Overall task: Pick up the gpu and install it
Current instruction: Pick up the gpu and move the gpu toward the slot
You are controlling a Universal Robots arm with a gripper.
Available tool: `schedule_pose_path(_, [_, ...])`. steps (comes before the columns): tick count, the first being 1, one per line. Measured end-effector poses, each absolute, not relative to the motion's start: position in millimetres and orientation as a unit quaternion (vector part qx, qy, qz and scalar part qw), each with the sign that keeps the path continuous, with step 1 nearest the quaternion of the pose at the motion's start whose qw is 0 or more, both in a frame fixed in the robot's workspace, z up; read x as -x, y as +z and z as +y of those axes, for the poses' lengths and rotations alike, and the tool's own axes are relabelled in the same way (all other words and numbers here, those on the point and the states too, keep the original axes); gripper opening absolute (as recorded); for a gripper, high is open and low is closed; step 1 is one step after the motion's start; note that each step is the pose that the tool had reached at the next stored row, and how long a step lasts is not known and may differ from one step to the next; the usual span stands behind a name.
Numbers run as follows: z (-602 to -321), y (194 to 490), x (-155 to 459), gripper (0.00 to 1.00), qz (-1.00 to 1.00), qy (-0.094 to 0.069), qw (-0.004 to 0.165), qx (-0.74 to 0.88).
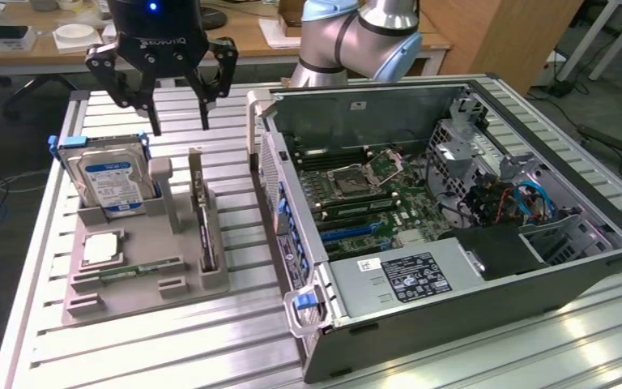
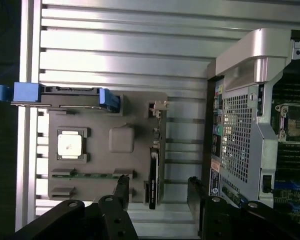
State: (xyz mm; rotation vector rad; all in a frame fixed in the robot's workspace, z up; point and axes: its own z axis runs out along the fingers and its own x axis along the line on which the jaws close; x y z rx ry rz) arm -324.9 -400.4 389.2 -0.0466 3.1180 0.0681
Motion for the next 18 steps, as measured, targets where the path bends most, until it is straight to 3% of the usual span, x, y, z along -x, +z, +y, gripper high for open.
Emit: schedule_pose_path(18, [-404.9, 370.3, 324.6, 0.59, 1.0, 0.014, 0.006, 0.015])
